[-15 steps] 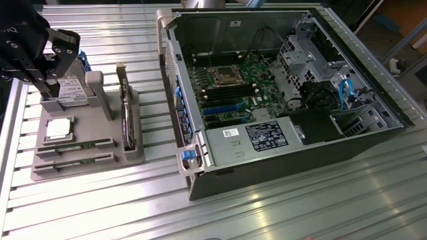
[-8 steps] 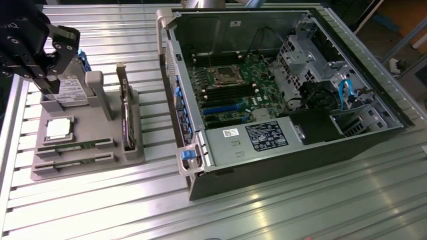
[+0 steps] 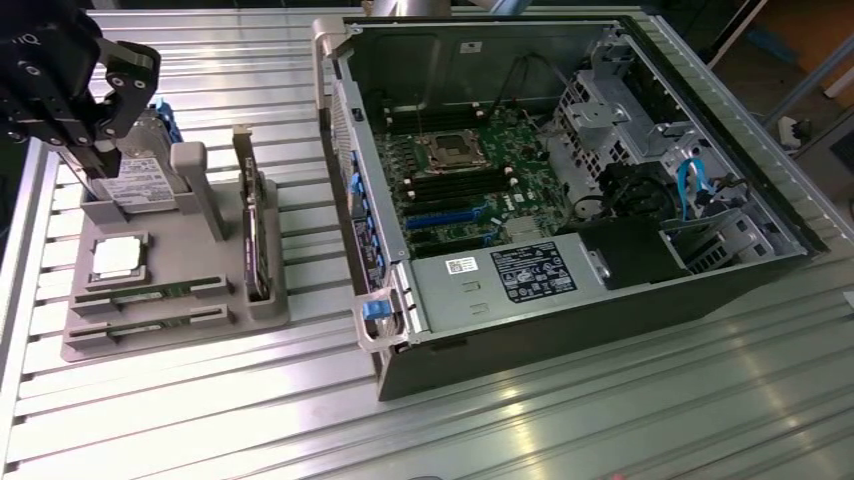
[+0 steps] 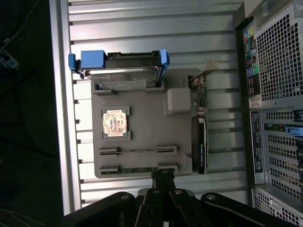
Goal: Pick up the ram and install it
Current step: 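Reach for the ram, then pick up the ram and move it above insertion slot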
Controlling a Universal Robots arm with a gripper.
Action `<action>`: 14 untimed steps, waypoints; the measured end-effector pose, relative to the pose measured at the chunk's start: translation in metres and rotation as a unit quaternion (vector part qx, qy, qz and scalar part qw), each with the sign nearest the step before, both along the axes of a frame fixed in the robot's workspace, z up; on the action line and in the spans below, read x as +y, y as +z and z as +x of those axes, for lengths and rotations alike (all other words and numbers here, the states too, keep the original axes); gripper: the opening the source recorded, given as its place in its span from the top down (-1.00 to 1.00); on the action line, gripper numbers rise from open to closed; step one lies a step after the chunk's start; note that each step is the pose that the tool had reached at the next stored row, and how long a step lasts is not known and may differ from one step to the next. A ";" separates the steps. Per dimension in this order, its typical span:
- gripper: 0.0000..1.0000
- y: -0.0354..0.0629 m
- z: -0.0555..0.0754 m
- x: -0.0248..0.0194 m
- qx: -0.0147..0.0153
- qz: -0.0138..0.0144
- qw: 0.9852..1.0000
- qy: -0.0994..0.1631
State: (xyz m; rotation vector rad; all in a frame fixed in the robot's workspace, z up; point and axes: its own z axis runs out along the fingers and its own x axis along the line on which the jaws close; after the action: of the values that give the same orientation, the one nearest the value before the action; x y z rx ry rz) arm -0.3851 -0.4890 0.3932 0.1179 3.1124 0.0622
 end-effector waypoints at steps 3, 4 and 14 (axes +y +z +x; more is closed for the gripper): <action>0.79 0.0000 0.000 0.0002 0.000 0.000 1.000 0.000; 0.79 0.0000 0.000 0.0002 0.000 0.000 1.000 0.000; 0.79 0.0000 0.000 0.0002 0.000 0.000 1.000 0.004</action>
State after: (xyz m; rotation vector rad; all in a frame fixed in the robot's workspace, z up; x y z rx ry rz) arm -0.3851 -0.4889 0.3933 0.1048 3.1131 0.0622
